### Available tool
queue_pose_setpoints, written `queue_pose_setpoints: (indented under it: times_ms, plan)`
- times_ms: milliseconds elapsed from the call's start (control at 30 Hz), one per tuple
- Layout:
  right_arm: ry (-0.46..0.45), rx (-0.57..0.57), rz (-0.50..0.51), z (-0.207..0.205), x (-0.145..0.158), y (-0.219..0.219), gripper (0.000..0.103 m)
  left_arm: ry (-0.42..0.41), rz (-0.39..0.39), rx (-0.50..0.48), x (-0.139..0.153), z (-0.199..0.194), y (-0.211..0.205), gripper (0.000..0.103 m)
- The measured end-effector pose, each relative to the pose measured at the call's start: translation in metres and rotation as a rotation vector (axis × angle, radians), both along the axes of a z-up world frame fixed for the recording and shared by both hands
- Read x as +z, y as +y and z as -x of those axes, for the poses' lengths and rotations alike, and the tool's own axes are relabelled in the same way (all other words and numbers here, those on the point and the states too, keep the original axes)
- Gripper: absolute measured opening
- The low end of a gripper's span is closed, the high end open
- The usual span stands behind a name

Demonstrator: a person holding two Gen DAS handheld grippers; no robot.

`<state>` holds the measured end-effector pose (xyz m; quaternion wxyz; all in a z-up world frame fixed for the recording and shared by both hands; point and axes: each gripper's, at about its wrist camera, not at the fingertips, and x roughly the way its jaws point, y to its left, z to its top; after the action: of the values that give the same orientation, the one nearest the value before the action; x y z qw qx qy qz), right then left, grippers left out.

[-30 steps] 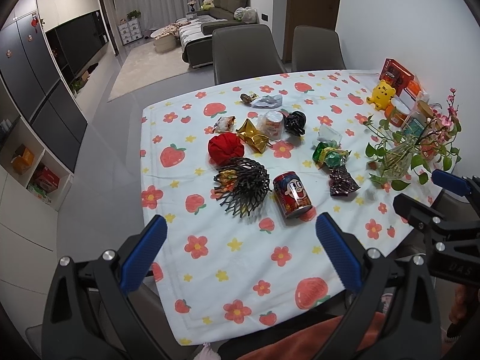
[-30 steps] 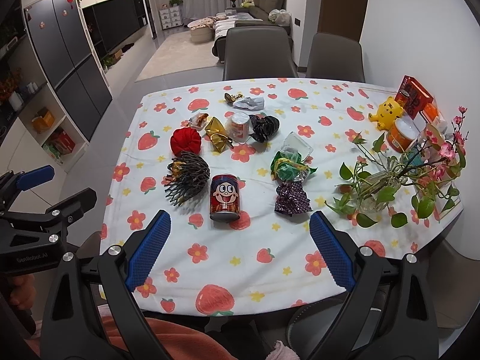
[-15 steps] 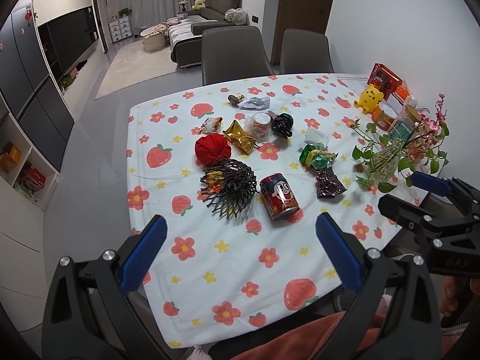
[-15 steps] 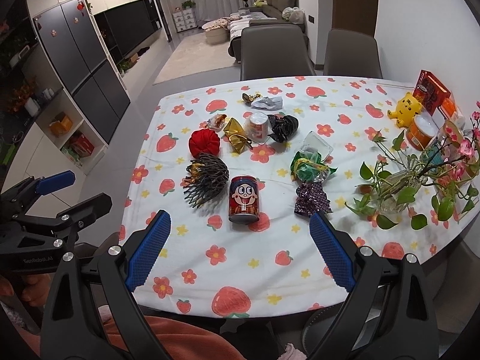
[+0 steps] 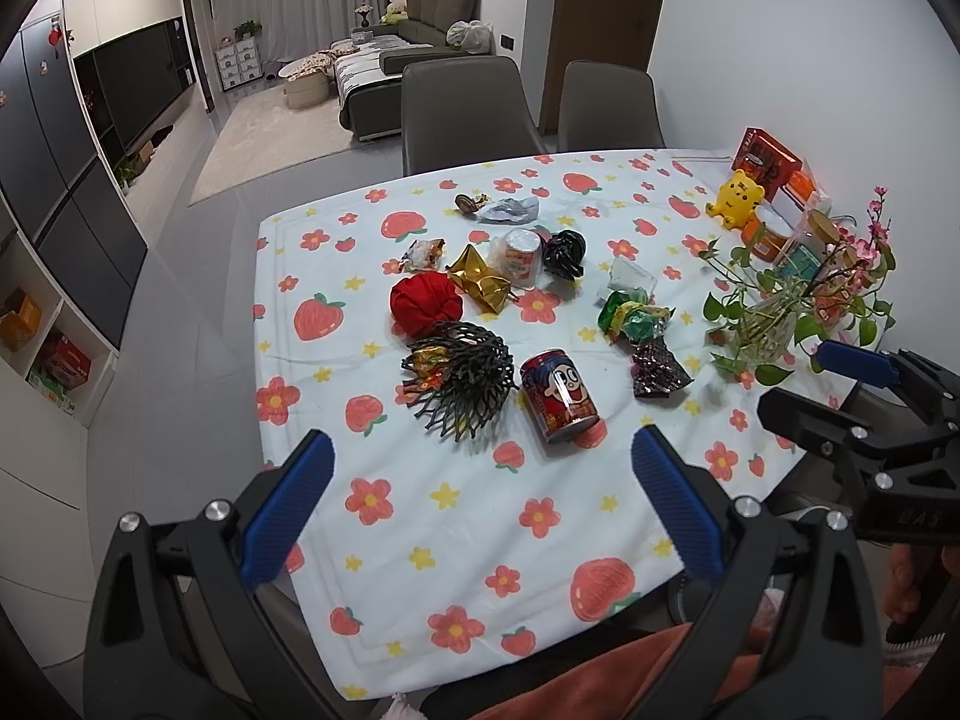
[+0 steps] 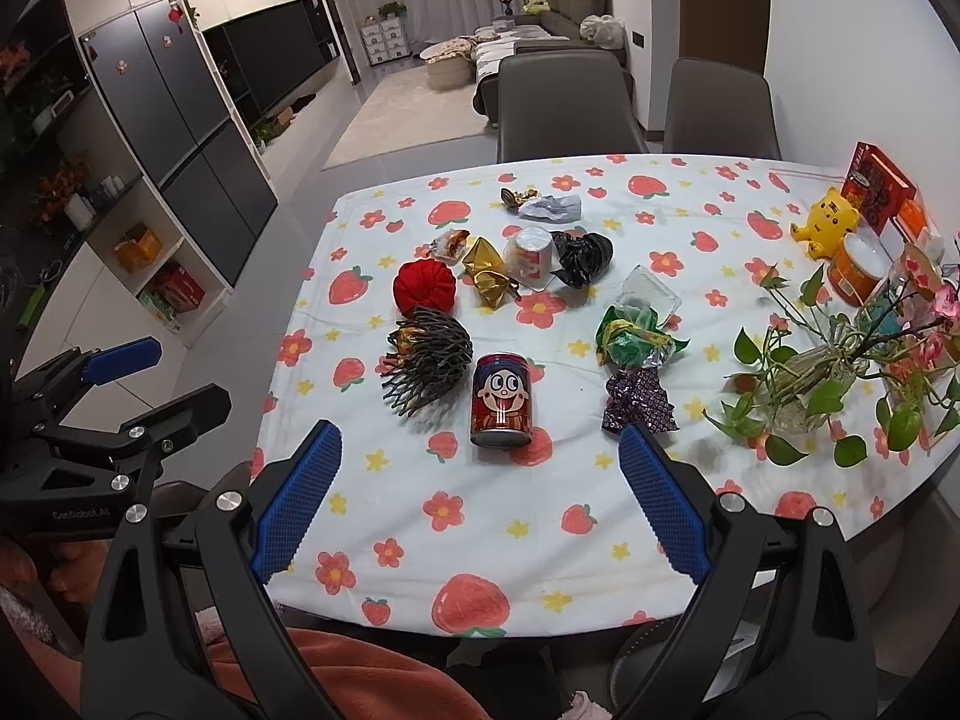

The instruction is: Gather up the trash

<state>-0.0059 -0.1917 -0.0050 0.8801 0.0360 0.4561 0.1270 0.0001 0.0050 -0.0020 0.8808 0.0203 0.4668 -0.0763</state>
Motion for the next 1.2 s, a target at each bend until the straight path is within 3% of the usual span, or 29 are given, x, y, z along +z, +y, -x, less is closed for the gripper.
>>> queue_pose_setpoints:
  times_ms: [500, 700, 1200]
  plan:
    - [0.006, 0.003, 0.02, -0.01, -0.002, 0.005, 0.091, 0.011, 0.0, -0.007, -0.003, -0.002, 0.0, 0.099]
    - [0.024, 0.013, 0.057, -0.022, -0.015, 0.014, 0.091, 0.042, -0.022, -0.012, -0.02, -0.023, 0.009, 0.099]
    - [0.119, 0.031, 0.157, -0.089, -0.113, 0.034, 0.09, 0.139, -0.055, -0.06, -0.113, -0.081, 0.016, 0.099]
